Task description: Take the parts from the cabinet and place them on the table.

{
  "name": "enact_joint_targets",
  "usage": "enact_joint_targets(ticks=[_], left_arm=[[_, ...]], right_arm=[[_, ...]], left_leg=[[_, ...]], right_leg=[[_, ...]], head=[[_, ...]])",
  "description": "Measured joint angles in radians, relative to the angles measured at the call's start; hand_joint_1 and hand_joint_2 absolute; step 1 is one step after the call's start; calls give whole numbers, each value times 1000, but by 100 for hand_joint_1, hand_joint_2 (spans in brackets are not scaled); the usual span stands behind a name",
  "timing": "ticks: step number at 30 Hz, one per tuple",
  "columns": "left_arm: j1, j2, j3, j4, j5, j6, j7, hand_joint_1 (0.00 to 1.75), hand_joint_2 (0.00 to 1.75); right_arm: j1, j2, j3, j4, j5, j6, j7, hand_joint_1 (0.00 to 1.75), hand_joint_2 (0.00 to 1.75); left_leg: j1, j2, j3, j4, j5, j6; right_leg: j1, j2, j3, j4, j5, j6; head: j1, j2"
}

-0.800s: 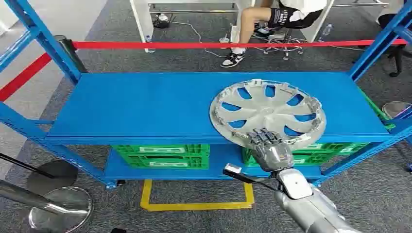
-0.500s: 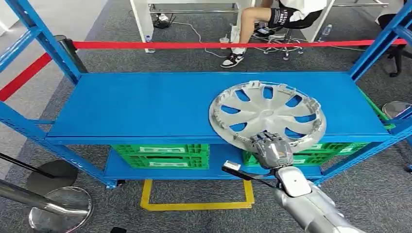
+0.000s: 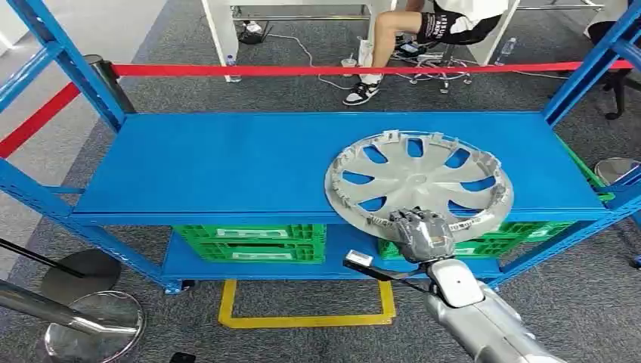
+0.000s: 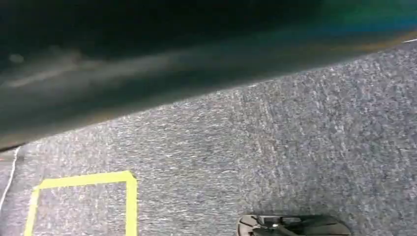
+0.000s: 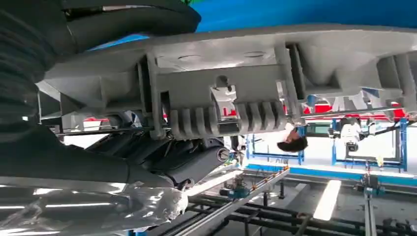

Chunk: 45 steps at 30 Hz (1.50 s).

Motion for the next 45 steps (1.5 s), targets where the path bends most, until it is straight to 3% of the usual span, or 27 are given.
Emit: enact_joint_targets(ticks=[4,7,10,15,22,31,45], left_arm=[[0,1,5,0,22,-8,-45,0,0],[0,2,15,0,36,-19,-60,0,0],[1,2,23,0,43,-19,-60,0,0],[1,1,24,0,43,-19,-60,0,0],[0,1,25,0,43,-18,-56,0,0],[-1,-2,32,0,38,-13,-34,0,0],[0,-4,22,0,50,-12,-12,0,0]], right_arm=[[51,-4,-1,-94,33,-1,-16,175,175],[132,7,-18,-296,51,-1,-101,175,175],[218,59,-33,-572,64,-2,-200,175,175],[260,96,-35,-801,77,-1,-228,175,175],[294,111,-49,-939,67,-1,-268,175,175],[372,262,-121,-1172,-79,0,-671,175,175],[399,324,-220,-1166,-96,1,-695,175,175]], left_leg=[[0,0,0,0,0,0],[0,-1,-2,0,0,0],[0,-1,-5,0,0,0],[1,-3,-5,0,0,0],[0,-3,-5,0,0,0],[0,-3,-5,0,0,0],[0,-3,-5,0,1,-1]], right_leg=[[0,0,0,0,0,0],[0,0,-1,0,0,0],[0,-1,-5,1,0,0],[1,-3,-4,1,-1,-1],[0,-3,-4,1,0,0],[0,-2,-4,1,-1,0],[0,-3,-4,1,0,0]], head=[[0,0],[0,0],[0,0],[0,0],[1,0],[0,0],[0,0]])
